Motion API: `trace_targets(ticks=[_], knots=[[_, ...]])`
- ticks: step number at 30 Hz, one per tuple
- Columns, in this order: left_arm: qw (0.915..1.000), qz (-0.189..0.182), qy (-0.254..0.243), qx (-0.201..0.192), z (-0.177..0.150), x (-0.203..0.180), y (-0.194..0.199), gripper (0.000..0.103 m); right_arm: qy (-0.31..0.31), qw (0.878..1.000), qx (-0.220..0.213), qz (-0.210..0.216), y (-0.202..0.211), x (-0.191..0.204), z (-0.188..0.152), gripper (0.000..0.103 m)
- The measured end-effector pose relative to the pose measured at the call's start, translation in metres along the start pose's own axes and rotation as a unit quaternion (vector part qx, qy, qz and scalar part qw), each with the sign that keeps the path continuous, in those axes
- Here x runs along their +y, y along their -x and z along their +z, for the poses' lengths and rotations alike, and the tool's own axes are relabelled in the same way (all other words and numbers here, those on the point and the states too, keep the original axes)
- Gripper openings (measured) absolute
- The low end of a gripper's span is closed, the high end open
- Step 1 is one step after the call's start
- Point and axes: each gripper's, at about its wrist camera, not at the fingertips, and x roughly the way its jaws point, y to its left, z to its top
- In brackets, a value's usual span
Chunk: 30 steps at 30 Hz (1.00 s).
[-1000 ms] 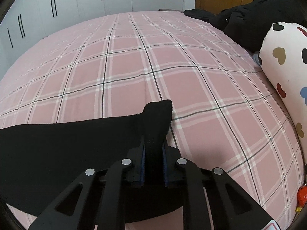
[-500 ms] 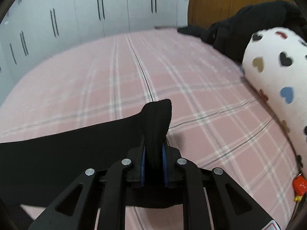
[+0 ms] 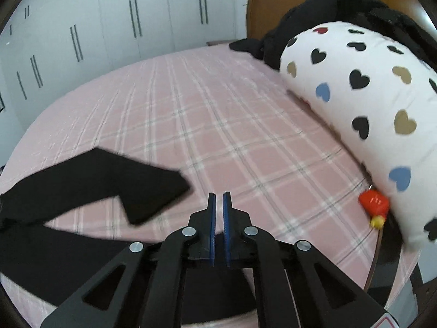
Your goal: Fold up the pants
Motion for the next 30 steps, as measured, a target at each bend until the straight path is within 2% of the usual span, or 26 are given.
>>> trace_targets(ticks=[1, 2, 4, 7, 9, 12, 14, 15, 16, 17, 18, 21, 23, 26, 30], knots=[[1.0000, 0.004, 0.005, -0.006, 0.007, -0.008, -0.008, 0.087, 0.015, 1.000, 0.007, 0.005, -0.002, 0.009, -0.004, 0.006], [1.0000, 0.005, 0.008, -0.002, 0.018, -0.018, -0.025, 0.090, 0.028, 1.000, 0.012, 0.008, -0.004, 0.016, -0.006, 0.006], [0.9998, 0.001, 0.017, 0.009, 0.037, -0.028, -0.050, 0.090, 0.050, 0.998, 0.021, 0.014, -0.012, 0.031, -0.011, 0.006], [0.9988, 0.033, 0.031, 0.017, 0.067, -0.043, -0.096, 0.093, 0.053, 0.998, 0.034, 0.019, -0.028, 0.048, -0.019, 0.012], [0.9964, 0.057, 0.047, 0.042, 0.083, -0.041, -0.135, 0.094, 0.049, 0.998, 0.040, 0.020, -0.035, 0.054, -0.028, 0.021], [0.9892, 0.076, 0.096, 0.080, 0.093, -0.029, -0.185, 0.093, 0.042, 0.998, 0.045, 0.025, -0.045, 0.065, -0.037, 0.021], [0.9872, 0.075, 0.109, 0.090, 0.095, -0.025, -0.206, 0.084, 0.036, 0.998, 0.048, 0.029, -0.048, 0.069, -0.041, 0.021], [0.9874, 0.086, 0.097, 0.091, 0.097, -0.028, -0.211, 0.066, 0.036, 0.998, 0.050, 0.027, -0.050, 0.072, -0.043, 0.021], [0.9887, 0.098, 0.081, 0.080, 0.098, -0.031, -0.211, 0.040, 0.037, 0.998, 0.051, 0.023, -0.052, 0.076, -0.046, 0.022], [0.9917, 0.086, 0.062, 0.073, 0.099, -0.035, -0.210, 0.023, 0.037, 0.997, 0.056, 0.025, -0.053, 0.078, -0.047, 0.022], [0.9936, 0.068, 0.051, 0.074, 0.099, -0.037, -0.206, 0.014, 0.036, 0.997, 0.058, 0.025, -0.053, 0.080, -0.050, 0.022], [0.9979, 0.039, 0.031, 0.043, 0.089, -0.039, -0.167, 0.010, 0.024, 0.997, 0.064, 0.033, -0.046, 0.083, -0.054, 0.022], [0.9996, 0.012, 0.008, 0.025, 0.074, -0.037, -0.123, 0.010, 0.016, 0.997, 0.064, 0.043, -0.034, 0.083, -0.055, 0.024], [0.9993, -0.032, -0.005, 0.018, 0.048, -0.020, -0.064, 0.010, -0.010, 0.996, 0.061, 0.061, -0.016, 0.073, -0.055, 0.045], [0.9982, -0.045, -0.020, 0.034, 0.004, 0.004, -0.012, 0.010, -0.060, 0.990, 0.076, 0.099, -0.018, 0.056, -0.042, 0.054]])
